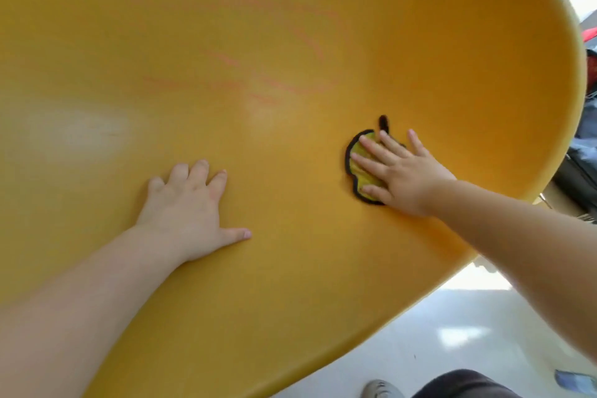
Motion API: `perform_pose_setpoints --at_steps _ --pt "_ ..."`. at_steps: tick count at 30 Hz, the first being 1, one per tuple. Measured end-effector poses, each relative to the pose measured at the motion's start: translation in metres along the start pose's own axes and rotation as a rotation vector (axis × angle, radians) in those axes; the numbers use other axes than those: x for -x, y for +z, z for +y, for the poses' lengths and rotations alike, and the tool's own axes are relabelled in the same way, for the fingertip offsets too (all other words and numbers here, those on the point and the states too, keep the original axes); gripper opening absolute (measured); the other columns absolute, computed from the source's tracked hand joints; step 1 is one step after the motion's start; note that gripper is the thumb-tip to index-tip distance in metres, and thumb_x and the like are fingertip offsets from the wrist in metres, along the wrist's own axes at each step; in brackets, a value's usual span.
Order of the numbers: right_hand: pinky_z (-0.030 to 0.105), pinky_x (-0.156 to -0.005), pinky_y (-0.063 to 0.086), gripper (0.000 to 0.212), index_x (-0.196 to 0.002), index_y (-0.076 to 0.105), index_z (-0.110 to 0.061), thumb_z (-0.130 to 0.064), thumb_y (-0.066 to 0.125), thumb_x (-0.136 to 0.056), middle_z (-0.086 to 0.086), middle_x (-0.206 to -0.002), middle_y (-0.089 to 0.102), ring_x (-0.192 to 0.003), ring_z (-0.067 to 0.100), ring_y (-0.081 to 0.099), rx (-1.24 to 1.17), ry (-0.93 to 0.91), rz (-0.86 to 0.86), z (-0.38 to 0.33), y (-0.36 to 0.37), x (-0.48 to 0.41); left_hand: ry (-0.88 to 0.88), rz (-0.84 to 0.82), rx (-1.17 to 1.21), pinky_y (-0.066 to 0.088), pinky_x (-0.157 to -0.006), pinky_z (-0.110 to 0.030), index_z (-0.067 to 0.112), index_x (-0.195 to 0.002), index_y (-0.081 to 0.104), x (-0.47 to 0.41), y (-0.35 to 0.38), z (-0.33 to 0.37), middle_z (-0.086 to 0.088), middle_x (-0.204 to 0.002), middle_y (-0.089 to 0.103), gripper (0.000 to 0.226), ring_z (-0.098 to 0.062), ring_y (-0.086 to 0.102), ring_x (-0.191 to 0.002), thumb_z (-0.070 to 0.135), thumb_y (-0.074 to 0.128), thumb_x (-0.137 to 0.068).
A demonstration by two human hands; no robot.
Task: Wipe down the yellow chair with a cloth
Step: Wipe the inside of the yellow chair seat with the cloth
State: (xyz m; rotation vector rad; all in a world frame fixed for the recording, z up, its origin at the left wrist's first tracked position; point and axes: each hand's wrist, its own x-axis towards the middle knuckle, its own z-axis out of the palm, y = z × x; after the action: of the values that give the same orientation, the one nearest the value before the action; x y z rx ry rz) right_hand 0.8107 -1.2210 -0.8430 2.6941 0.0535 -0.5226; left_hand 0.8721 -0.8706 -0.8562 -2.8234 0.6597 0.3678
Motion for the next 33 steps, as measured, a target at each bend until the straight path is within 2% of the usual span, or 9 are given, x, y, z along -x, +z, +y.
perform_pose_setpoints --at_steps 4,10,14,16,20,23,28,31,33 --pt "0.061 -0.122 -0.008 0.079 -0.161 -0.010 -0.027 -0.070 0.005 -0.096 0.005 -0.167 -0.023 -0.152 0.036 -0.026 -0.150 0.362 0.045 -0.034 -0.005 -0.033 -0.049 -0.061 -0.096 0.041 -0.104 -0.050 0.034 -0.153 0.027 0.006 -0.012 -0.026 -0.001 -0.153 0.028 0.106 -0.027 0.029 -0.138 0.097 0.040 -0.068" --pt "0.055 -0.124 -0.010 0.081 -0.161 -0.012 -0.025 -0.069 0.012 -0.098 0.005 -0.166 -0.027 -0.150 0.033 -0.031 -0.265 -0.288 0.083 -0.176 -0.032 -0.021 -0.108 -0.157 -0.198 0.039 -0.106 -0.060 0.041 -0.158 0.014 0.012 -0.022 -0.069 0.001 -0.160 0.020 0.109 -0.027 0.025 -0.142 0.098 0.037 -0.067" --pt "0.048 -0.121 -0.020 0.078 -0.160 -0.014 -0.033 -0.073 0.010 -0.097 -0.005 -0.165 -0.029 -0.150 0.023 -0.032 -0.178 -0.590 0.159 -0.164 -0.027 -0.028 -0.085 -0.120 -0.259 0.042 -0.104 -0.054 0.039 -0.157 0.021 0.008 -0.029 -0.080 0.000 -0.157 0.024 0.114 -0.024 0.027 -0.139 0.101 0.038 -0.062" --pt "0.051 -0.123 -0.015 0.080 -0.160 -0.014 -0.036 -0.074 0.000 -0.091 -0.004 -0.167 -0.026 -0.152 0.023 -0.027 -0.124 -0.383 0.215 -0.124 -0.021 -0.061 -0.063 -0.101 -0.283 0.043 -0.103 -0.050 0.039 -0.155 0.024 0.006 -0.032 -0.087 0.000 -0.157 0.025 0.116 -0.024 0.029 -0.138 0.102 0.039 -0.059" --pt "0.058 -0.122 -0.010 0.085 -0.162 -0.008 -0.021 -0.070 0.008 -0.095 0.012 -0.167 -0.021 -0.153 0.037 -0.022 -0.281 0.455 0.271 -0.051 -0.027 -0.111 -0.061 -0.113 -0.336 0.030 -0.112 -0.061 0.038 -0.160 0.004 -0.005 -0.039 -0.088 -0.006 -0.168 -0.002 0.136 -0.033 0.014 -0.149 0.104 0.047 -0.048" --pt "0.061 -0.121 -0.009 0.088 -0.161 -0.009 -0.010 -0.066 0.016 -0.098 0.022 -0.164 -0.024 -0.149 0.046 -0.025 -0.458 0.588 0.290 -0.076 -0.042 -0.138 -0.112 -0.132 -0.280 0.015 -0.113 -0.073 0.034 -0.160 -0.011 -0.030 -0.049 -0.083 -0.007 -0.167 -0.024 0.155 -0.041 -0.008 -0.154 0.102 0.057 -0.039" --pt "0.054 -0.122 -0.014 0.083 -0.160 -0.013 -0.019 -0.067 0.016 -0.099 0.014 -0.164 -0.029 -0.149 0.038 -0.032 -0.356 -0.048 0.340 -0.166 -0.053 -0.128 -0.238 -0.201 -0.158 0.029 -0.111 -0.073 0.019 -0.159 -0.019 -0.065 -0.055 -0.064 -0.015 -0.160 -0.038 0.170 -0.048 -0.021 -0.150 0.085 0.081 -0.038" --pt "0.048 -0.122 -0.018 0.077 -0.161 -0.010 -0.027 -0.067 0.016 -0.101 0.003 -0.165 -0.028 -0.150 0.027 -0.031 -0.185 -0.465 0.358 -0.142 -0.039 -0.114 -0.268 -0.266 -0.184 0.040 -0.106 -0.068 0.010 -0.156 -0.022 -0.073 -0.053 -0.050 -0.022 -0.158 -0.037 0.171 -0.054 -0.020 -0.148 0.078 0.086 -0.042" --pt "0.047 -0.121 -0.018 0.079 -0.161 -0.008 -0.029 -0.070 0.015 -0.097 0.000 -0.165 -0.024 -0.154 0.026 -0.022 -0.070 -0.467 0.422 -0.096 -0.032 -0.135 -0.275 -0.296 -0.205 0.045 -0.103 -0.066 0.007 -0.155 -0.024 -0.076 -0.056 -0.046 -0.025 -0.157 -0.037 0.170 -0.057 -0.018 -0.146 0.077 0.086 -0.045"
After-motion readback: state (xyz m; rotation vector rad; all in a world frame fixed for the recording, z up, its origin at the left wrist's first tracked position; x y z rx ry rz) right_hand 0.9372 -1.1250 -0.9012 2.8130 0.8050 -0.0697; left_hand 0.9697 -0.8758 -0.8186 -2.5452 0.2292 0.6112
